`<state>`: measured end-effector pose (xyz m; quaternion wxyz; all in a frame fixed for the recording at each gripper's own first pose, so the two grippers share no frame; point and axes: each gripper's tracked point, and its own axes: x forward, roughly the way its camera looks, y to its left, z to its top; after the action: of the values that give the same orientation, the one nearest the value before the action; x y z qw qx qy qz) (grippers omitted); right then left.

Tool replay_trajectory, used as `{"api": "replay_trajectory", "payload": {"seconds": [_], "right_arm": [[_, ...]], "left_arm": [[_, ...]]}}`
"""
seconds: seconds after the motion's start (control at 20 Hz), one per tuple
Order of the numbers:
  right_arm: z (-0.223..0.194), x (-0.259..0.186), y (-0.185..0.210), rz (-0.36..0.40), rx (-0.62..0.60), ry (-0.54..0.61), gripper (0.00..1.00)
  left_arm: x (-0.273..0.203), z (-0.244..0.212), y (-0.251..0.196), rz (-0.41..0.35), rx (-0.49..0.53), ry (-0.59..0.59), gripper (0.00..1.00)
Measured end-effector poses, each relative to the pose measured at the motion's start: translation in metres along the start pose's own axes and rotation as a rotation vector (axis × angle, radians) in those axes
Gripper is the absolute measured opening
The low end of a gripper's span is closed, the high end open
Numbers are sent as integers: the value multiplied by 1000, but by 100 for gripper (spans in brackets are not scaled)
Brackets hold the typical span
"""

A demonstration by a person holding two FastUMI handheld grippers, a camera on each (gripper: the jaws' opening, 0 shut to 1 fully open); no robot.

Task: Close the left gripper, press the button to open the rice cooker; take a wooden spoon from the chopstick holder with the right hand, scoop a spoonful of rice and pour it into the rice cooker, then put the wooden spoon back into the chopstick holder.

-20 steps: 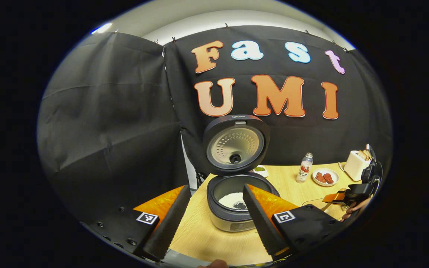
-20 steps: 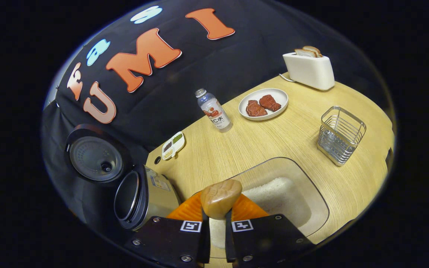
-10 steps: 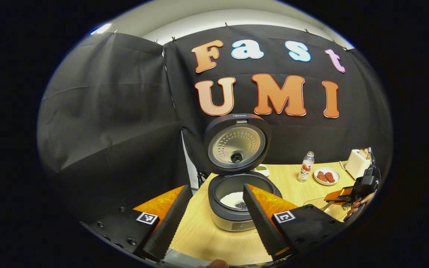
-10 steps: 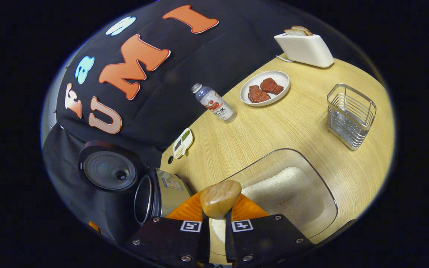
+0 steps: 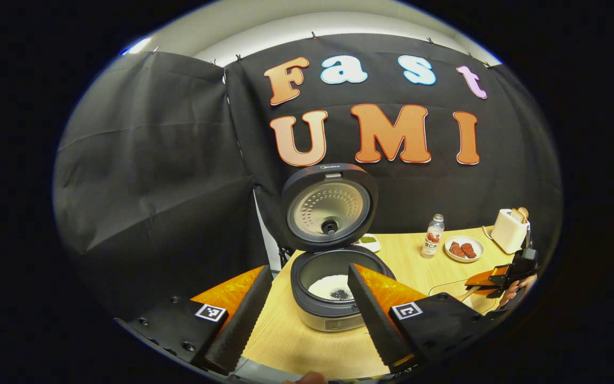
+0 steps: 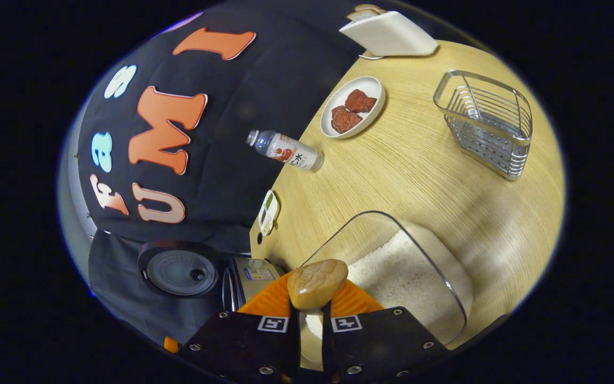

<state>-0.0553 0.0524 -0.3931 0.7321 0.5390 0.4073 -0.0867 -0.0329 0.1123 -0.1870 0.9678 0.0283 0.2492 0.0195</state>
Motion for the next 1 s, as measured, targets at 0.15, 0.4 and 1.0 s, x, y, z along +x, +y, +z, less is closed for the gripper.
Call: {"api": "replay_trajectory", "payload": {"seconds": [0.15,0.4,1.0], "right_arm": [[19,-11,-4,46,71,-31,15],[38,-35,4,126,170,-48,15],[56,-63,95,390,452,11,15]], "left_arm": [[0,2,-4,2,15,3,96],[3,8,-19,-17,21,-6,97],[14,10,-11,11,-49,-44,97]]}}
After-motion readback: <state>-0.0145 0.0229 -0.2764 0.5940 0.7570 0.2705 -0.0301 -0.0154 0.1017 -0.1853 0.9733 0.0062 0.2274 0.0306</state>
